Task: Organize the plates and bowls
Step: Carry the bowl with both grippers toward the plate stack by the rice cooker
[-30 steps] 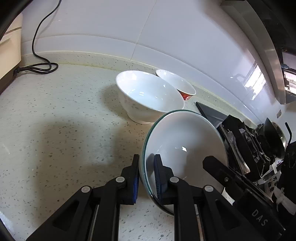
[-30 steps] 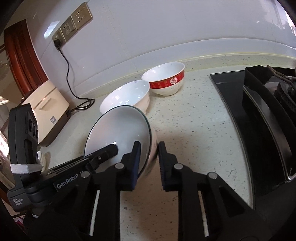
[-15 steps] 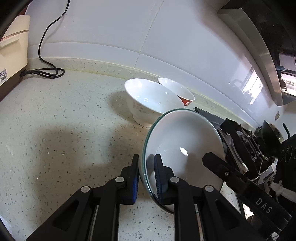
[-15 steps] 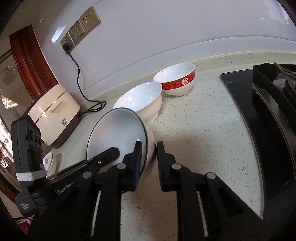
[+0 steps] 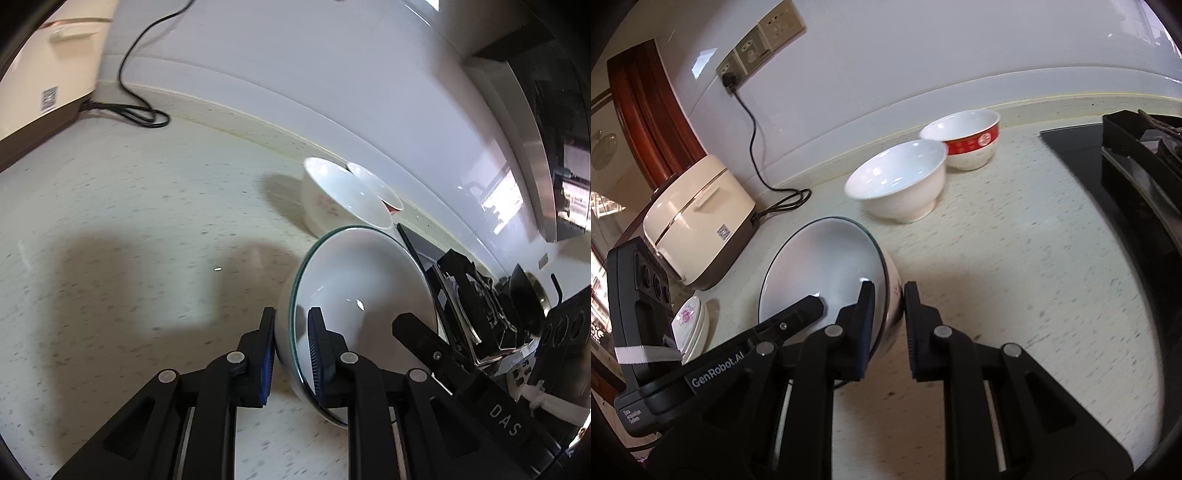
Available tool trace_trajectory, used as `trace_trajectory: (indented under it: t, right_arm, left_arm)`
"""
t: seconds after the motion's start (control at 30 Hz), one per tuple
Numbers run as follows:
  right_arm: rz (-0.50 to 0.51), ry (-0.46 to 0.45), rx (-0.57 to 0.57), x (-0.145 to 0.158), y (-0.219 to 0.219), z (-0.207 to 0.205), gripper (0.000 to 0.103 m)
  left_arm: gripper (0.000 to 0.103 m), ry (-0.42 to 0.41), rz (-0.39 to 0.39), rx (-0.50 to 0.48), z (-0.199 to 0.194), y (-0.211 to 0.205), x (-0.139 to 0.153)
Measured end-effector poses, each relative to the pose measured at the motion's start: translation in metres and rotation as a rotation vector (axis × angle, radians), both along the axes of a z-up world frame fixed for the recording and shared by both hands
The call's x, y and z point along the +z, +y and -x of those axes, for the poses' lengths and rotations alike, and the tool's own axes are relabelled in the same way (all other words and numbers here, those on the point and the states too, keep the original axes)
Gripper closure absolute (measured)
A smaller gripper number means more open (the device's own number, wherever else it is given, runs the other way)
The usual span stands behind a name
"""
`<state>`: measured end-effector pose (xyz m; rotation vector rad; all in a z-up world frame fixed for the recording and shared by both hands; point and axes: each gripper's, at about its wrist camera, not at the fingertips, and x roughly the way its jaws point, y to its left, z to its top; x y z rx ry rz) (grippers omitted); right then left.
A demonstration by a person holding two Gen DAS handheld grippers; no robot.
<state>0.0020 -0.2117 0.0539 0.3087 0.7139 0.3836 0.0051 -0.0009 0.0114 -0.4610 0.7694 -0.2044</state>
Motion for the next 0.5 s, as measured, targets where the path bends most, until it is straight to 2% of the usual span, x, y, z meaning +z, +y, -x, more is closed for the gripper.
trace_trajectory:
  t: [0.33, 0.5]
  right_arm:
    - [0.006, -0.005, 0.067, 0.000, 0.046, 0.013, 0.084]
    - [0.007, -0.004, 0.106, -0.001, 0.068, 0.015, 0.084]
  left_arm:
    - [0.086, -0.014, 0.007, 0.068, 0.021, 0.044, 0.002]
    - [0.085, -0.046, -0.016, 0.119, 0.034, 0.061, 0.005]
